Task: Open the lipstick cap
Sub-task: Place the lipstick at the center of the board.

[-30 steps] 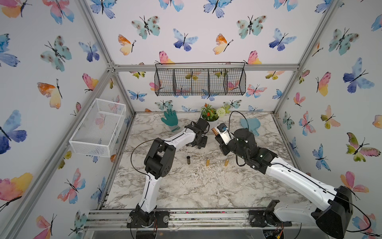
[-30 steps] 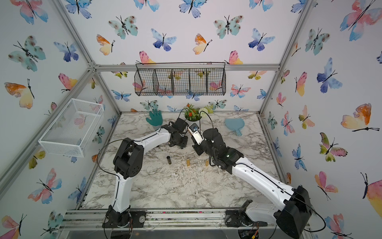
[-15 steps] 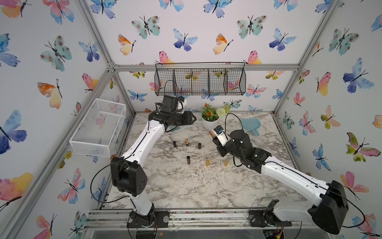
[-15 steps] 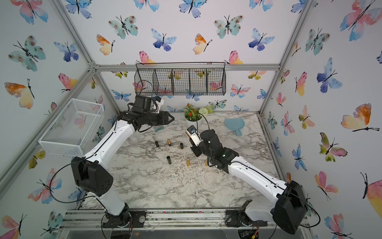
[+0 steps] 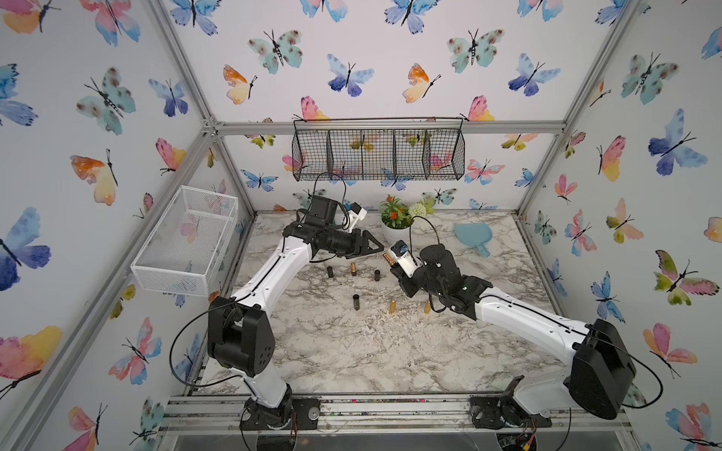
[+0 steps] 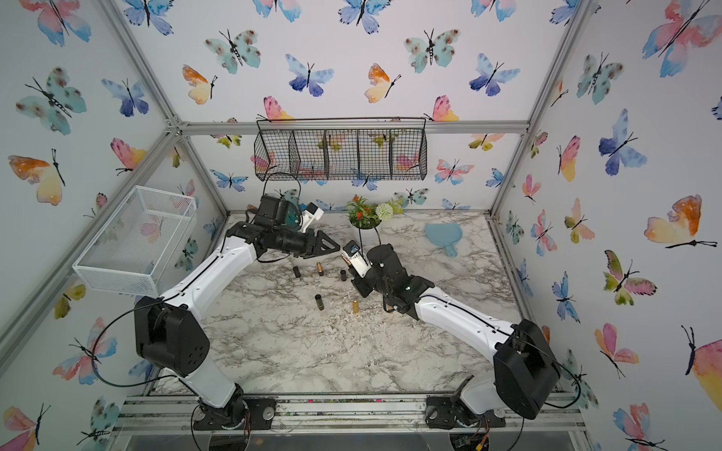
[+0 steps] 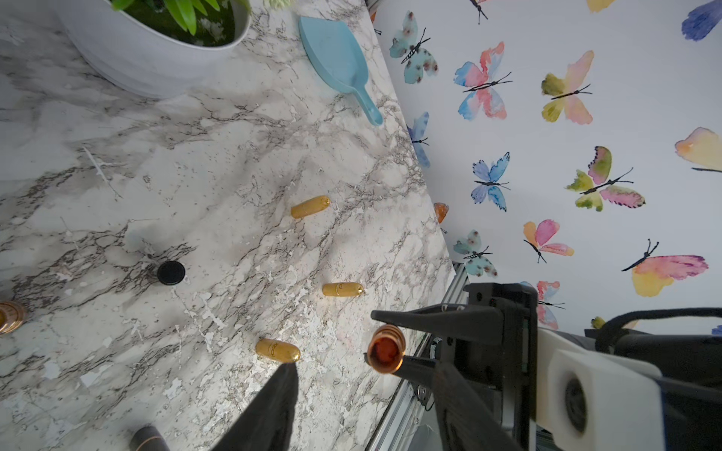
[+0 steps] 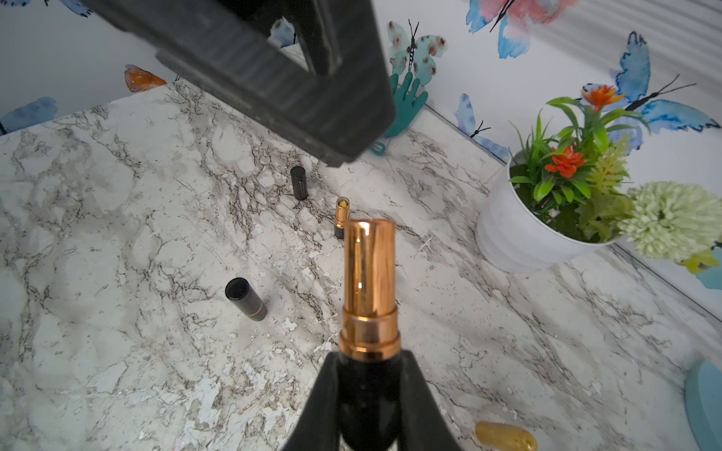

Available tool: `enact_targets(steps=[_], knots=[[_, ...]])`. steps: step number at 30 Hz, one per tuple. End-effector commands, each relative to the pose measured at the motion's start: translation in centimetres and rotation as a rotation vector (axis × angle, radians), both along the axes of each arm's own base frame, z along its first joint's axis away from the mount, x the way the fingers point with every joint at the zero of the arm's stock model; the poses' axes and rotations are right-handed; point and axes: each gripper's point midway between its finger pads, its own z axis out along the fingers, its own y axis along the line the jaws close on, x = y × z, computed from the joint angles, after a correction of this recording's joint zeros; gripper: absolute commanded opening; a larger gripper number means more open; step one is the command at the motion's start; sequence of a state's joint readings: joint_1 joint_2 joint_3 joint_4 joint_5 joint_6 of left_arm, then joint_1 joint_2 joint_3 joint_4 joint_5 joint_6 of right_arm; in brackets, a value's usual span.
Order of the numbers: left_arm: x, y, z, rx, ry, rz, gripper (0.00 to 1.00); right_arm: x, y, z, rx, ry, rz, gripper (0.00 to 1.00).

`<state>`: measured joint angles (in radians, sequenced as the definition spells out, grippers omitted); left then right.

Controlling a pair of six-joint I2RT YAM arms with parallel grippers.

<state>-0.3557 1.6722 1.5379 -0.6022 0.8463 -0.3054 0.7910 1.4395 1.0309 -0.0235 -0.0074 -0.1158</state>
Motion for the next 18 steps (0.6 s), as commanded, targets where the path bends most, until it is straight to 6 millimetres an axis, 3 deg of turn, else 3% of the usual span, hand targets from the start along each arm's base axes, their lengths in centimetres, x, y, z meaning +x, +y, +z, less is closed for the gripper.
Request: enact_targets(steps=[1, 5, 14, 18], knots=[[-1.4, -0.5, 1.1, -0.031, -0.037, -0.061, 0.59, 0.3, 1.3, 1.7, 0.05, -0.021, 0.032, 0.21], [-1.3, -0.6, -0.1, -0.01, -0.01, -0.066, 0.58, 0.4, 1.7, 2.0, 0.061, -0.024, 0.043, 0.21], [-1.2, -1.1, -0.9, -0.009, 0.005, -0.086, 0.42, 0.6, 2.5, 1.7, 0.056, -0.021, 0.064, 0.21], [-1.2, -1.2, -1.4, -0.006, 0.016, -0.089, 0.39, 0.7, 2.8, 1.4, 0.048, -0.017, 0.073, 0.22]])
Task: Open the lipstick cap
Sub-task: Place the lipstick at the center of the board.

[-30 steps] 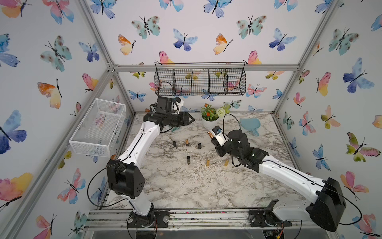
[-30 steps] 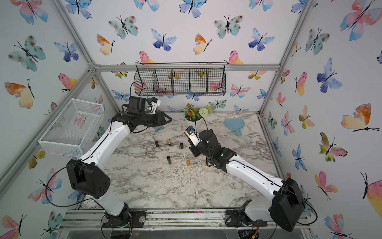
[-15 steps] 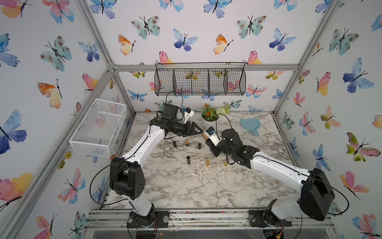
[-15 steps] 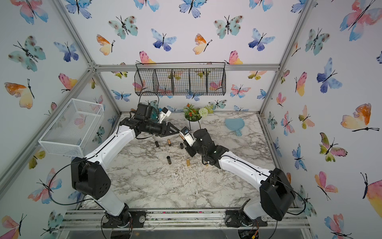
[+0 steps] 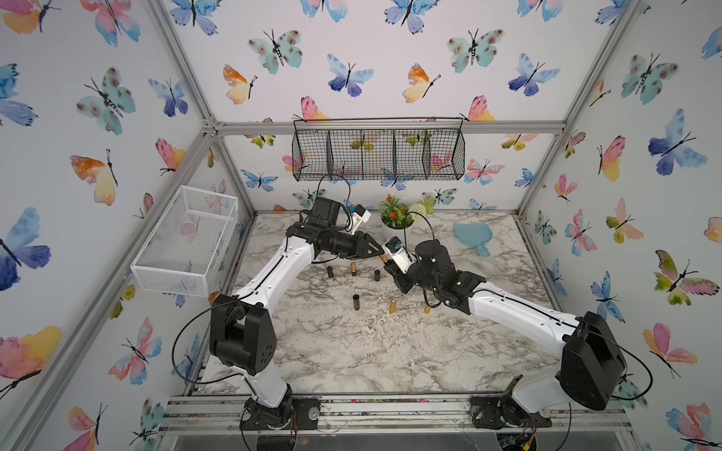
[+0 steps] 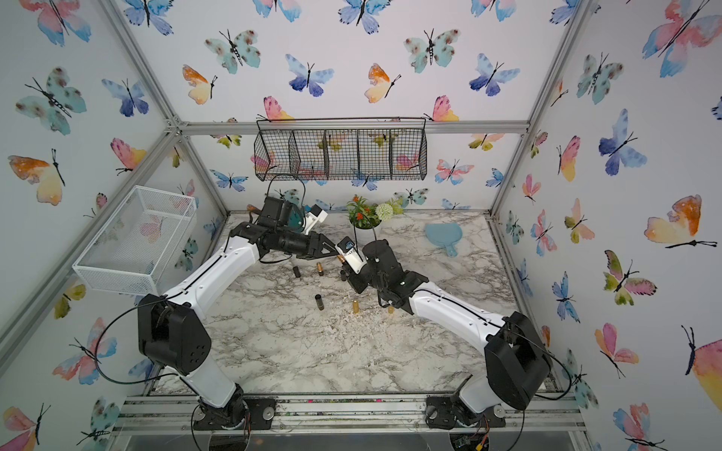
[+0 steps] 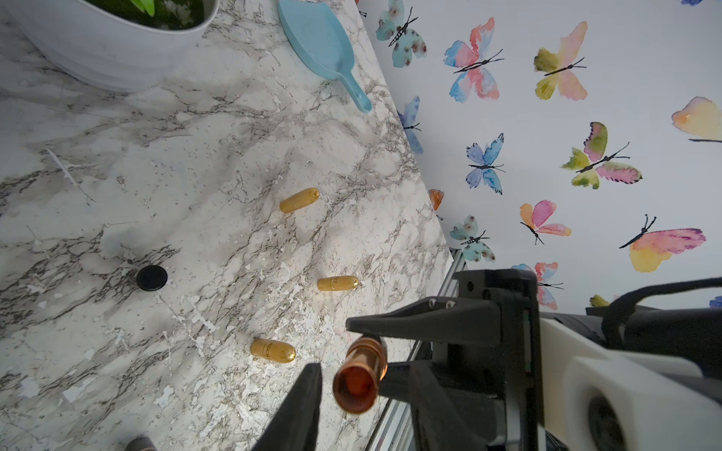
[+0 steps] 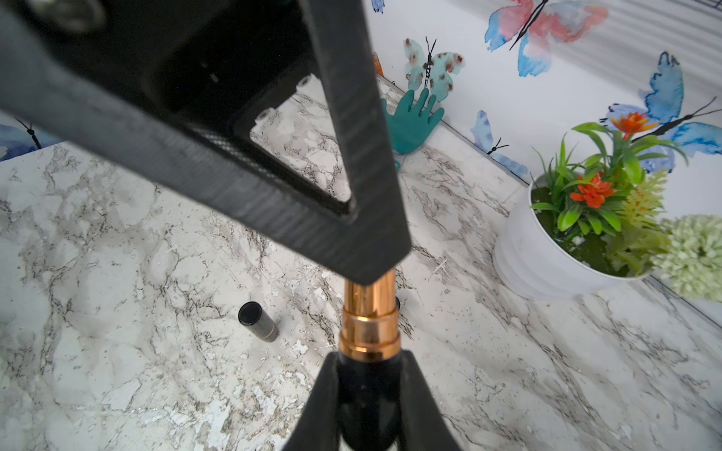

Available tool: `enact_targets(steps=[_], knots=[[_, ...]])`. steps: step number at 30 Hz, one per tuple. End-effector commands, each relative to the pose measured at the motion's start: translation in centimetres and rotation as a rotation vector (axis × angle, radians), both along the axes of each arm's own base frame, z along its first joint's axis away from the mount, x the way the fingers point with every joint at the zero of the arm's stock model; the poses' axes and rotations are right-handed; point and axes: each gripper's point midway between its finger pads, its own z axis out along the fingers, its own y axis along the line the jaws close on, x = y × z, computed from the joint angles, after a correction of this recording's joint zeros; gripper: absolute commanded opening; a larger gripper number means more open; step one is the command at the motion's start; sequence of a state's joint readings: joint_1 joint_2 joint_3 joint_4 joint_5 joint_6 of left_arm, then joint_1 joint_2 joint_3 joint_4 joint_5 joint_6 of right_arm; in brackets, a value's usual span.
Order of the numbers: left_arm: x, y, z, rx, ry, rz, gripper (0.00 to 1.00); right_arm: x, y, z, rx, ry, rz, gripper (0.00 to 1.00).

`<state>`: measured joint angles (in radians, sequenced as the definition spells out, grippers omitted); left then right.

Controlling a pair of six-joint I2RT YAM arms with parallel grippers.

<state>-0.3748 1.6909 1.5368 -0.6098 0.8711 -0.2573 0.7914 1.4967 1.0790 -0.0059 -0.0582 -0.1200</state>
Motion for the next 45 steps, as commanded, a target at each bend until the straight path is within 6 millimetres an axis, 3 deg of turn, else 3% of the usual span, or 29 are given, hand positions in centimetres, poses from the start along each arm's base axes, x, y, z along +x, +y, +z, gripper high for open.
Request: enact_targets(steps=[1, 10, 17, 23, 32, 38, 41, 45], knots=[[-0.4, -0.3, -0.7, -0.005, 0.024, -0.031, 0.38, 0.3, 1.1, 1.3, 0.028, -0.026, 0.028, 0.22], [-0.5, -0.6, -0.8, -0.019, 0.035, -0.049, 0.32, 0.6, 1.2, 1.0, 0.012, -0.031, 0.019, 0.22], [-0.5, -0.5, -0.9, -0.015, 0.032, -0.05, 0.2, 0.6, 1.3, 0.8, 0.006, -0.031, 0.022, 0.22], [-0.4, -0.5, -1.3, -0.011, 0.04, -0.049, 0.18, 0.6, 1.1, 0.8, -0.004, -0.033, 0.019, 0.23], [0.2, -0.4, -0.7, -0.005, 0.019, -0.03, 0.16, 0.9, 0.3, 0.8, -0.028, -0.028, -0.026, 0.47], [3.2, 1.2, -1.4, 0.169, -0.096, 0.133, 0.18, 1.4, -2.6, 3.2, -0.059, -0.104, -0.141, 0.48], [4.7, 1.1, -2.6, 0.323, -0.212, 0.217, 0.2, 1.0, -3.9, 5.0, -0.035, -0.134, -0.181, 0.48], [5.3, -1.1, -4.8, 0.427, -0.325, 0.239, 0.19, 0.2, -5.3, 7.1, 0.011, -0.158, -0.212, 0.48]])
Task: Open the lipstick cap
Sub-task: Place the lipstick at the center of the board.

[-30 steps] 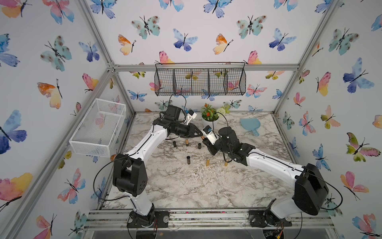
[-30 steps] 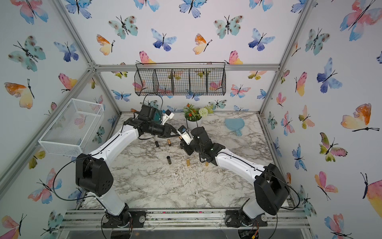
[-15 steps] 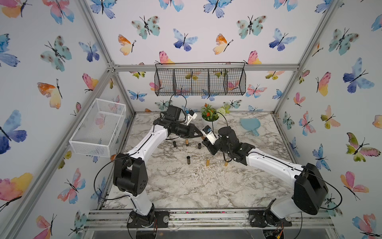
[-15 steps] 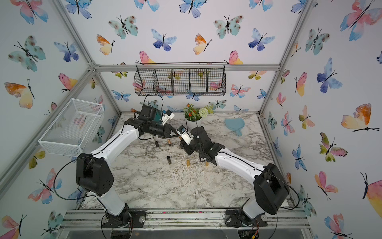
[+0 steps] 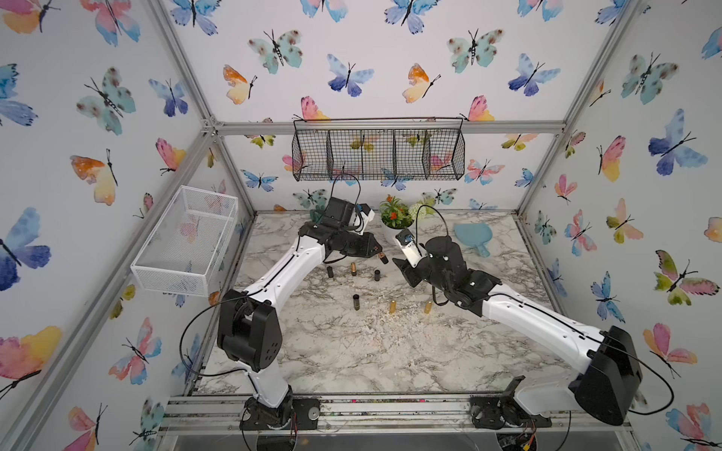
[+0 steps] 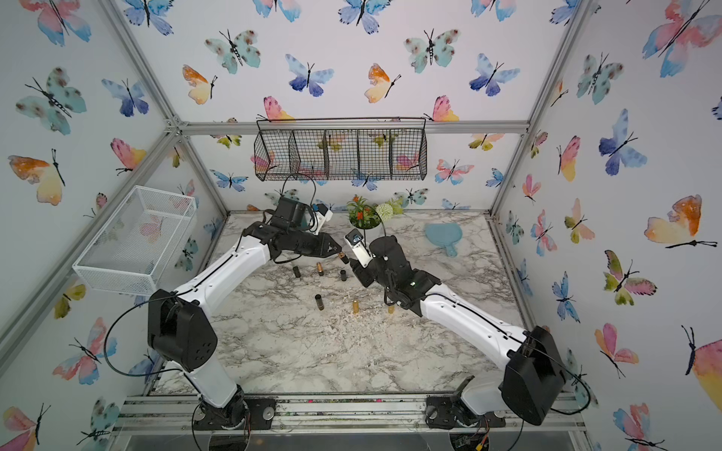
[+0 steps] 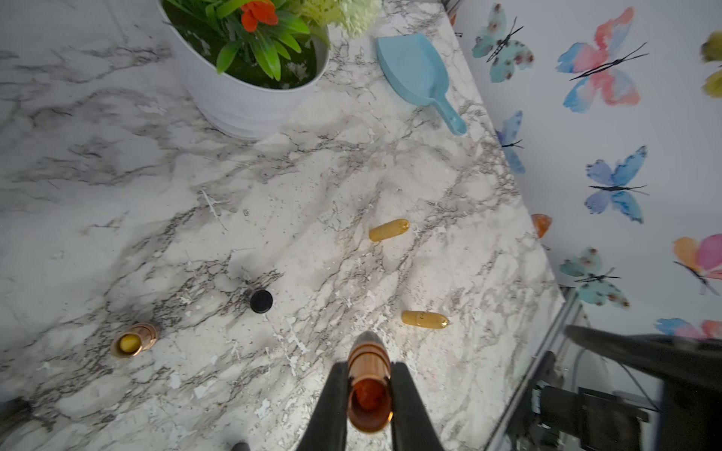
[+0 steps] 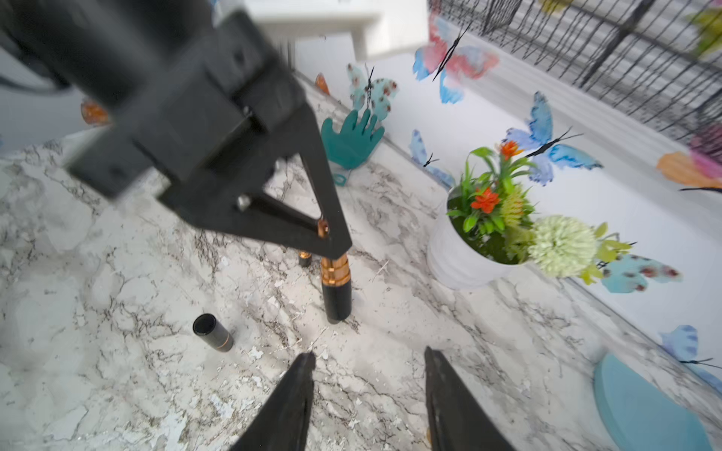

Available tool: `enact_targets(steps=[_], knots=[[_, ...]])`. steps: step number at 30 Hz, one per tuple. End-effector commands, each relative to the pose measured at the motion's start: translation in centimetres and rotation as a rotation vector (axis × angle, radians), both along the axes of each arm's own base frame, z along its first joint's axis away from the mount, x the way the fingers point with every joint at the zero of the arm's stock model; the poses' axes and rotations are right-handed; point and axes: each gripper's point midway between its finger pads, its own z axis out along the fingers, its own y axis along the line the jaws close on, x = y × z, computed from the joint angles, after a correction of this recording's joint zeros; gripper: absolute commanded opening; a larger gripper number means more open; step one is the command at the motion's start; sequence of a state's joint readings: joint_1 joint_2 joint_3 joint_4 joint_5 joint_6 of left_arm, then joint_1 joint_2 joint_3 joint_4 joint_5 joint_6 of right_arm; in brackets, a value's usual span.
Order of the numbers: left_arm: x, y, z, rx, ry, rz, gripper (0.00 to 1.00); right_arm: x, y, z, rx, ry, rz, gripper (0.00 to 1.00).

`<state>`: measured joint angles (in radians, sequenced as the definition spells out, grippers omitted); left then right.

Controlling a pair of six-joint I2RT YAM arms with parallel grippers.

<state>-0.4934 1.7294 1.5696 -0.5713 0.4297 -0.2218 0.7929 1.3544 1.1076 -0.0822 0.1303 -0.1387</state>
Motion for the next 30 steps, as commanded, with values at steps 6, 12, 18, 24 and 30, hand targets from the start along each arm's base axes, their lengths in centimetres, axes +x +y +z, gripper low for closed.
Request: enact_targets(steps=[6, 12, 18, 24, 30], knots=[[2.9, -3.3, -4.7, 0.256, -0.246, 0.086, 0.19, -0.9, -4.4, 2.9, 0.011, -0.075, -0.149, 0.48], [3.4, -5.7, -8.0, 0.392, -0.295, 0.064, 0.19, -1.3, -5.6, 2.5, -0.003, -0.048, -0.19, 0.61], [3.5, -5.8, -11.5, 0.46, -0.272, 0.062, 0.19, -1.6, -6.2, 2.8, 0.037, -0.05, -0.213, 0.6], [3.3, -5.6, -12.9, 0.465, -0.263, 0.067, 0.19, -1.7, -6.7, 3.0, 0.048, -0.062, -0.234, 0.6], [3.2, -5.7, -13.8, 0.458, -0.255, 0.069, 0.19, -1.4, -6.7, 2.5, 0.042, -0.049, -0.246, 0.64]])
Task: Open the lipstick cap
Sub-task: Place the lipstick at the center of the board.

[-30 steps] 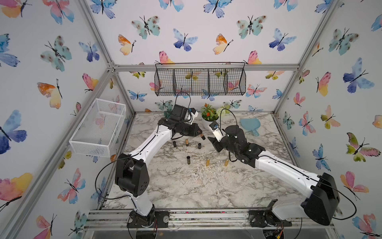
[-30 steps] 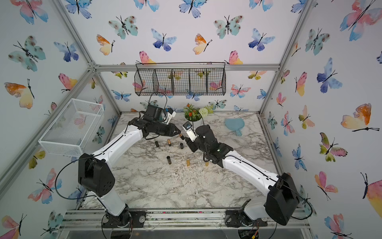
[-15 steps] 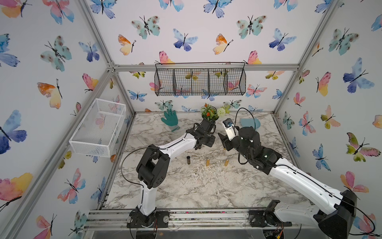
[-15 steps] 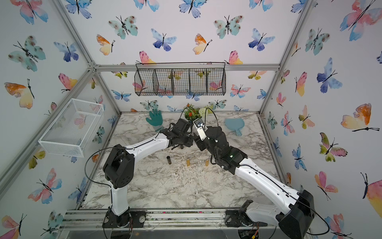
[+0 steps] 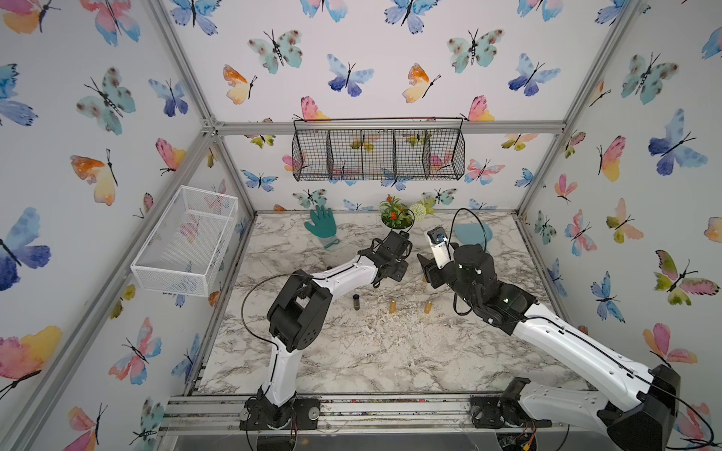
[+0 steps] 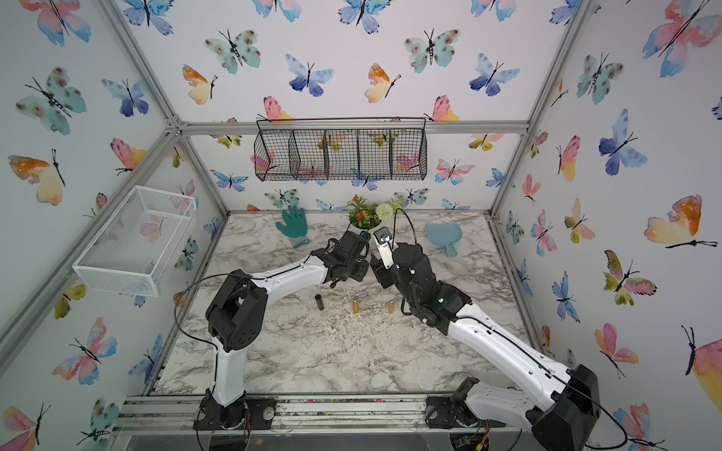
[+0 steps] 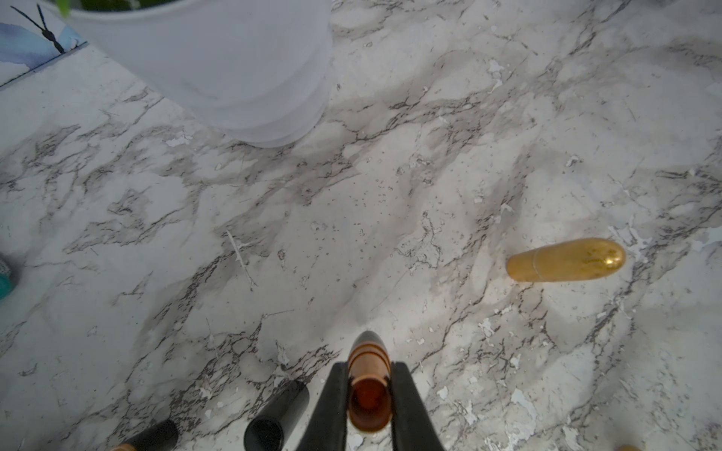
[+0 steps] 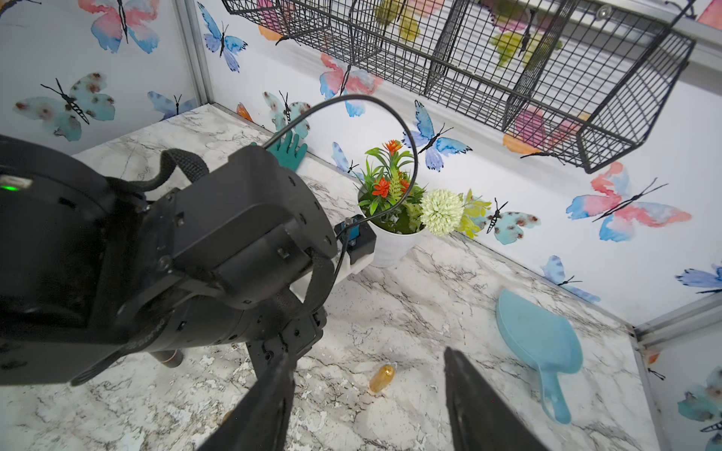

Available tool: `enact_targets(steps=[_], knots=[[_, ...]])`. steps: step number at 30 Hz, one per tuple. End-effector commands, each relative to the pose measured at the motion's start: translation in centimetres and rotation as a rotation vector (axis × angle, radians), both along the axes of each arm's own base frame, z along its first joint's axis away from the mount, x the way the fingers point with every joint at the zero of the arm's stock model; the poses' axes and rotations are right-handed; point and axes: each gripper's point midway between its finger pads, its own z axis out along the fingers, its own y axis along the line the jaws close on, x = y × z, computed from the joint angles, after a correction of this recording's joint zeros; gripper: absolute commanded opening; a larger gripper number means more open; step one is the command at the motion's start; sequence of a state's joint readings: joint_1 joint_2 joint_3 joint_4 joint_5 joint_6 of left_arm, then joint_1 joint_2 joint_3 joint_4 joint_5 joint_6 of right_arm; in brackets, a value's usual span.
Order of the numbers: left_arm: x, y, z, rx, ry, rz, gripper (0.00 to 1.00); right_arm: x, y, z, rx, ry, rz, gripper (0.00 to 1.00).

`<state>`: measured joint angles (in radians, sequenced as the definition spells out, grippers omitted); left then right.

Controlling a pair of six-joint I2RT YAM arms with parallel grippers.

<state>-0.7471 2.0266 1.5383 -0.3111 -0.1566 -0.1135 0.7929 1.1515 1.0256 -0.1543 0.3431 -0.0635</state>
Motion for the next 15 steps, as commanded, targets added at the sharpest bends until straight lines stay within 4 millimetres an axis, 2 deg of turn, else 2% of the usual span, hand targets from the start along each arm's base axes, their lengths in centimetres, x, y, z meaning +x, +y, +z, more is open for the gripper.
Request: enact_targets(steps=[1, 8, 15], knots=[[0.2, 0.2, -1.2, 0.012, -0.005, 0.013, 0.19, 0.0, -0.2, -0.4, 0.003, 0.008, -0.022, 0.65], [-0.1, 0.2, -2.2, 0.024, 0.015, 0.005, 0.19, 0.1, -0.6, 0.2, 0.028, -0.015, -0.044, 0.71], [-0.3, 0.4, -3.1, 0.029, 0.032, 0.009, 0.2, 0.3, -1.1, 0.3, 0.004, -0.051, -0.065, 0.85]])
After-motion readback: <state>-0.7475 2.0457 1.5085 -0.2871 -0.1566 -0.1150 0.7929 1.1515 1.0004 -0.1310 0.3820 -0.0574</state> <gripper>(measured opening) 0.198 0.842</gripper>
